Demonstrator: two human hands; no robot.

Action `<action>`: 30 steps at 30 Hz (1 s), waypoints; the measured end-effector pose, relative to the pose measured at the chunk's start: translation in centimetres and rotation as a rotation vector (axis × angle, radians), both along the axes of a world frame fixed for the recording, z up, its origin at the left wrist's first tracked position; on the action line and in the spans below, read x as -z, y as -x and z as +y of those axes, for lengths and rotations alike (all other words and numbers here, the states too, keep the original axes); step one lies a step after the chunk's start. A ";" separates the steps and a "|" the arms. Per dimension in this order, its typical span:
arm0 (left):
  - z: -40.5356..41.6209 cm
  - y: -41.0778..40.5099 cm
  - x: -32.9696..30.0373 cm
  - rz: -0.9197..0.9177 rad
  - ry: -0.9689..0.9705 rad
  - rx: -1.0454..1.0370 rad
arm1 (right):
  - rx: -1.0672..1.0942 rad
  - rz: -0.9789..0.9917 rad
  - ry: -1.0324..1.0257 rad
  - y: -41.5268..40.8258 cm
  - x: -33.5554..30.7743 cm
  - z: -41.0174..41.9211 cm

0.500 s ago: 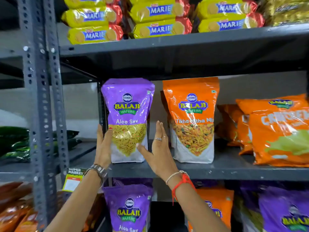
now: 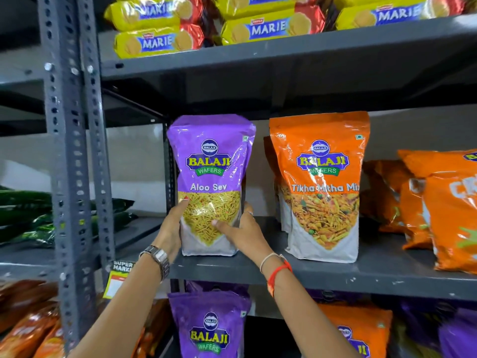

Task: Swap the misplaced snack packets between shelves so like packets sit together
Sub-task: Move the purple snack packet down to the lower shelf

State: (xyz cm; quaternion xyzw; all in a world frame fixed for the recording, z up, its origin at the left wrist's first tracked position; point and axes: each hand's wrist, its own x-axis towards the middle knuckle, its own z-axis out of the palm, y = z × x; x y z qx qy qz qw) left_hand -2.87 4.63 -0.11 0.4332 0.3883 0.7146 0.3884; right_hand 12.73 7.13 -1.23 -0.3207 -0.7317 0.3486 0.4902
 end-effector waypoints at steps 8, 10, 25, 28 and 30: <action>-2.2 -0.3 0.1 0.055 -0.030 -0.031 | -0.027 0.060 0.057 -0.5 0.0 -0.7; -3.4 -0.8 0.2 0.132 -0.043 -0.037 | -0.038 0.086 0.047 -1.1 0.1 -1.3; -16.5 -6.4 2.6 0.273 -0.104 -0.167 | -0.130 0.193 -0.042 -7.4 3.3 -11.2; -18.2 -7.2 5.0 0.313 -0.039 -0.191 | -0.172 0.191 -0.010 -8.3 6.2 -12.9; -18.2 -7.4 6.4 0.279 -0.041 -0.177 | -0.182 0.190 0.004 -8.9 7.4 -12.9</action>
